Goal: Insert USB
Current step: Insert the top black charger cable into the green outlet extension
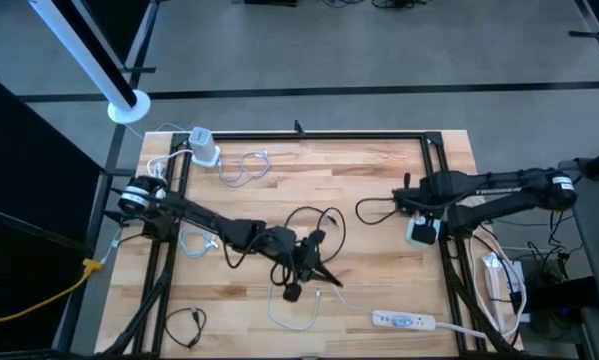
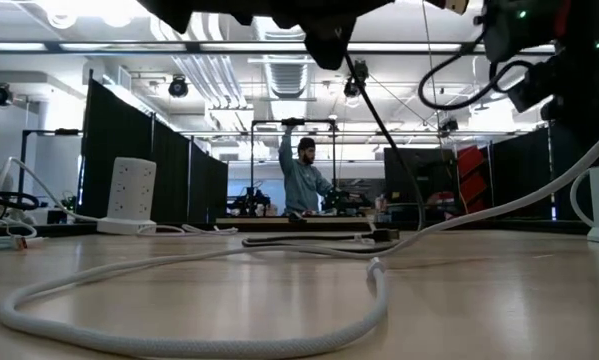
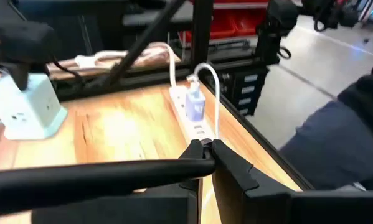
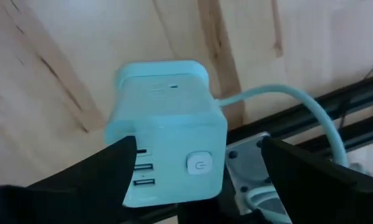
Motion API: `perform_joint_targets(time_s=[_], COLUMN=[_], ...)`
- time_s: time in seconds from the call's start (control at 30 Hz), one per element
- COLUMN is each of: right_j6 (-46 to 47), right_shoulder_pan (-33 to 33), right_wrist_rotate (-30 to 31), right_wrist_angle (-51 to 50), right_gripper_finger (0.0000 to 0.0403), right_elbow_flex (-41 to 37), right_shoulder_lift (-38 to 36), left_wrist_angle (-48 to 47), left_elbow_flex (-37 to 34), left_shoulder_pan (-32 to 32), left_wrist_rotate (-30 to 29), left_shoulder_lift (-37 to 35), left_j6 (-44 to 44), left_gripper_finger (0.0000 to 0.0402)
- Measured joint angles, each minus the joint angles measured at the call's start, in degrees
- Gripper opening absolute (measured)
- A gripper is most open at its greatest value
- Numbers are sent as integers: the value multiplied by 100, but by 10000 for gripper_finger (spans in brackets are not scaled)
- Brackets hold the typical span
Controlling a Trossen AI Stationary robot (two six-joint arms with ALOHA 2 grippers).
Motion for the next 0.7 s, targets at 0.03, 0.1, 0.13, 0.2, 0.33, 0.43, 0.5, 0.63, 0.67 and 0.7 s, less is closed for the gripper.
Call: perform_joint_targets(time_s=[0.03, 0.1, 0.13, 0.2, 0.33, 0.43, 0.5, 0.63, 0.67, 0.7], right_j6=[-70, -194, -257, -381, -631, -815, -882, -1109, -1140, -1164], right_shoulder_pan=[-31, -59, -73, -102, -158, -199, -201, -201, -199, -197], right_wrist_rotate=[-58, -157, -206, -305, -503, -648, -696, -813, -839, -853], right_wrist_angle=[3, 8, 10, 15, 24, 32, 36, 30, 24, 18], right_gripper_finger=[334, 335, 336, 338, 341, 344, 344, 344, 344, 344], right_elbow_flex=[-6, -12, -15, -20, -32, -40, -41, -51, -46, -30], right_shoulder_lift=[21, 68, 92, 139, 234, 302, 305, 309, 309, 315], left_wrist_angle=[-3, -9, -13, -19, -31, -41, -43, -41, -41, -43], left_elbow_flex=[0, 0, 0, 0, 0, 0, 0, 0, 0, 0], left_shoulder_pan=[-7, -20, -26, -40, -66, -86, -75, -7, 7, 18], left_wrist_rotate=[-5, -15, -20, -31, -51, -67, -68, -67, -67, -69], left_shoulder_lift=[0, 0, 0, 0, 0, 0, 0, 2, 2, 2], left_j6=[-4, -13, -17, -26, -43, -56, -56, -61, -63, -63], left_gripper_finger=[10, 10, 10, 10, 10, 10, 10, 10, 10, 10])
